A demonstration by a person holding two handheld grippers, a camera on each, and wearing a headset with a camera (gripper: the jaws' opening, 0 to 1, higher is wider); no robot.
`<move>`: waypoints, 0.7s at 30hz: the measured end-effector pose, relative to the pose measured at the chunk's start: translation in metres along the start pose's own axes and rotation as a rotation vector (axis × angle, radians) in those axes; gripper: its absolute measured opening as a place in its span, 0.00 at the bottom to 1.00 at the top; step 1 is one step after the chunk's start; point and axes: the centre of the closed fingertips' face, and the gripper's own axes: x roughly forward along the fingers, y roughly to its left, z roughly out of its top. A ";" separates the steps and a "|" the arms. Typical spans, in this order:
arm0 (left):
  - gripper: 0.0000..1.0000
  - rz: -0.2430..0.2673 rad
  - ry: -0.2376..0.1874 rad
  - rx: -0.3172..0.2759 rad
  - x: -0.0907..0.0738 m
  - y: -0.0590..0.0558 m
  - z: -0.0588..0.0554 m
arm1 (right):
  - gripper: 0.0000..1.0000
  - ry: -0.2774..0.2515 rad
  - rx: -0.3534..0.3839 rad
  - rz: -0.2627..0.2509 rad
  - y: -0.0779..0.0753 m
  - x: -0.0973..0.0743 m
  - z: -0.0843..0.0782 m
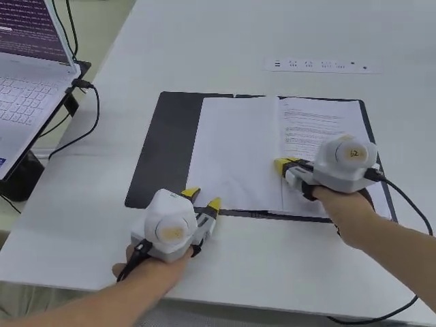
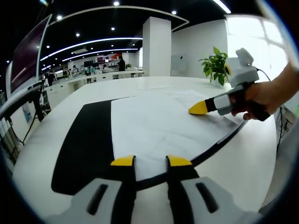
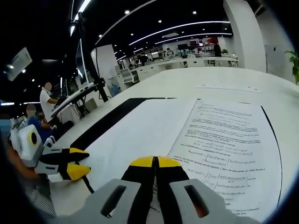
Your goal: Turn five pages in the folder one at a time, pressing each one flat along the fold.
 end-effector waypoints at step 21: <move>0.24 -0.011 0.002 0.003 0.000 -0.001 0.000 | 0.00 0.052 0.046 0.036 0.021 -0.032 -0.040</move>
